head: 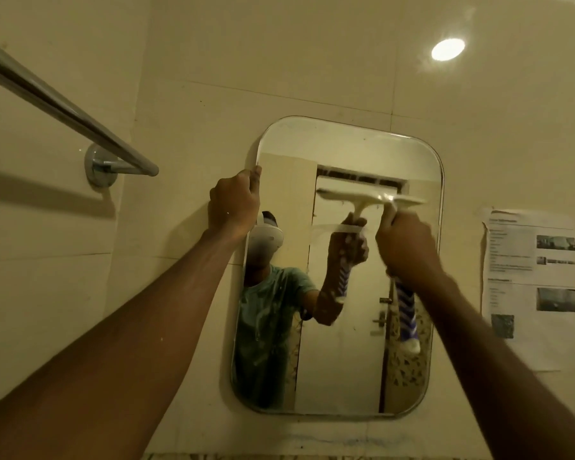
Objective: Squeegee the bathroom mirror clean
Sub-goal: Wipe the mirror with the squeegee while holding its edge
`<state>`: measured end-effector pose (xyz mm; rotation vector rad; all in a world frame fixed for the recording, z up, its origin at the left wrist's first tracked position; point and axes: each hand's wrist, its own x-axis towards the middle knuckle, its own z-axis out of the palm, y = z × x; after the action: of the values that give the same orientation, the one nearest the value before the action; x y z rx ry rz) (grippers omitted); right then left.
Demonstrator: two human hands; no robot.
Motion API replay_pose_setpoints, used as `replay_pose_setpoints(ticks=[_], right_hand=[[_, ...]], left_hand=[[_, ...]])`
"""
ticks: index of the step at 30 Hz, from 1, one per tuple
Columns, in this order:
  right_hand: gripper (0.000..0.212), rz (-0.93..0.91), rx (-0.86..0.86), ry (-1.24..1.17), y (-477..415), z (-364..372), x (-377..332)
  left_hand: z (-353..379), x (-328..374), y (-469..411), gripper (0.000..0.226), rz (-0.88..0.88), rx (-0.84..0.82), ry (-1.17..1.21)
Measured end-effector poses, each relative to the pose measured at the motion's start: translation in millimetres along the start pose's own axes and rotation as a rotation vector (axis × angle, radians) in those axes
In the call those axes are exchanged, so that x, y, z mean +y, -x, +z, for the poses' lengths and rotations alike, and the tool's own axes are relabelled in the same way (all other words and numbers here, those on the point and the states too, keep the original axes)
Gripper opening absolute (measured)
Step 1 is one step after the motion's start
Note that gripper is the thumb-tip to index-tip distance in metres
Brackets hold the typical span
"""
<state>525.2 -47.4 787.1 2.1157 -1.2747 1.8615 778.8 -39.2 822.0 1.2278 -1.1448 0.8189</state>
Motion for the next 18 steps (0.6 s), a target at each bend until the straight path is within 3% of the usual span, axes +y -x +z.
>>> replay_pose_setpoints(ticks=[8,18], right_hand=[[0.046,0.035,-0.066,0.07,128,37,44],[0.048,-0.003,0.052,-0.033,-19,-16,-9]], left_hand=[[1,-5,20,0.051,0.014,0.034,-0.007],[-3,-3,26,0.051,0.009,0.018,-0.014]])
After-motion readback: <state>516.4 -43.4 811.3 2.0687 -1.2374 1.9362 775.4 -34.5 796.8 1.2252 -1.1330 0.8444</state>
